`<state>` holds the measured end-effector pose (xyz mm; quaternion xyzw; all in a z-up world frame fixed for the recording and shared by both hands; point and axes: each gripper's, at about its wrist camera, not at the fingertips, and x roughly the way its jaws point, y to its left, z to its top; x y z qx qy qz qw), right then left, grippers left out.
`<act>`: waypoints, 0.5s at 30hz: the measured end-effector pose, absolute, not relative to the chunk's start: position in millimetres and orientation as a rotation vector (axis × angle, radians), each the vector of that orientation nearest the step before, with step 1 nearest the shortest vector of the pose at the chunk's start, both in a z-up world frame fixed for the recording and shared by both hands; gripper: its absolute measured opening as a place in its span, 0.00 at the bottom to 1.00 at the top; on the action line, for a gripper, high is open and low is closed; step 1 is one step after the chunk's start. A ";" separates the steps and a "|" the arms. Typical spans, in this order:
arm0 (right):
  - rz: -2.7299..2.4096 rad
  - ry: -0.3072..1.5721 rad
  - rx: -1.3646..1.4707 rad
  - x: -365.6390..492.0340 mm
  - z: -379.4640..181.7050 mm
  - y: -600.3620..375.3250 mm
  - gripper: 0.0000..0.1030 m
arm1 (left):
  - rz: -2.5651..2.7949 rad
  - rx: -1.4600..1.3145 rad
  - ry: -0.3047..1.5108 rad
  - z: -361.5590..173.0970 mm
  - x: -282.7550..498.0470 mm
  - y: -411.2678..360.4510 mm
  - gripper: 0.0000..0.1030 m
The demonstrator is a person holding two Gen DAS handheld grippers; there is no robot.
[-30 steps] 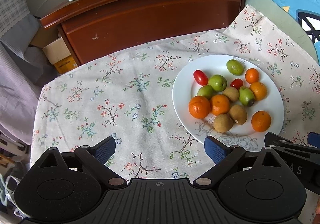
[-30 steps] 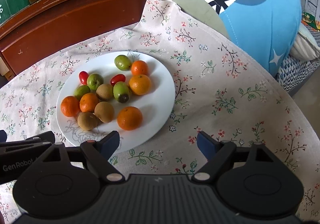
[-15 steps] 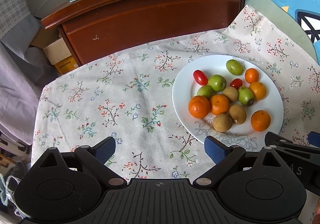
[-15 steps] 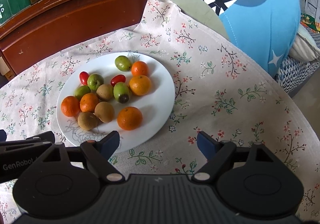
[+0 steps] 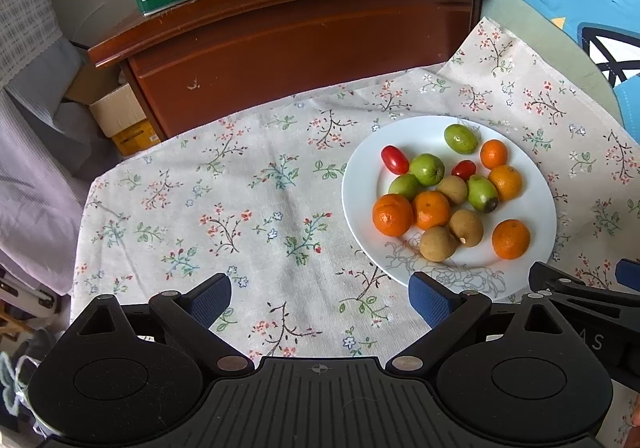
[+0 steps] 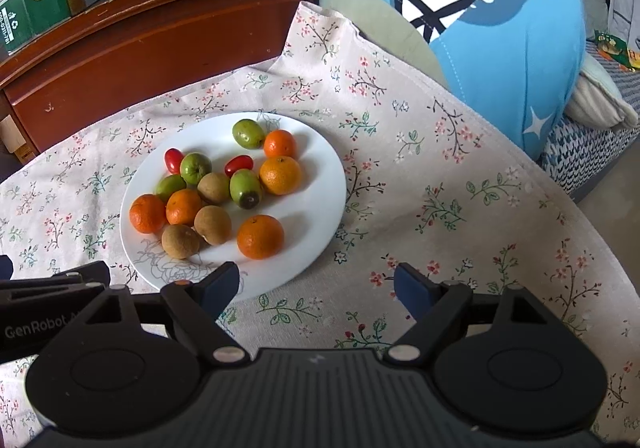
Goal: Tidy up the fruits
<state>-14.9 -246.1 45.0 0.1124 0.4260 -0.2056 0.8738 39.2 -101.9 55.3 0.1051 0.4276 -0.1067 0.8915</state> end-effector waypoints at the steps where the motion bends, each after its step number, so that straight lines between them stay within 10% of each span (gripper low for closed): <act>1: -0.429 0.888 0.234 -15.6 45.6 -245.7 0.82 | -0.222 0.217 0.887 56.0 38.5 -101.4 0.94; 15: -0.419 0.855 0.235 -29.6 49.6 -234.7 0.82 | -0.219 0.210 0.871 61.4 23.6 -86.9 0.94</act>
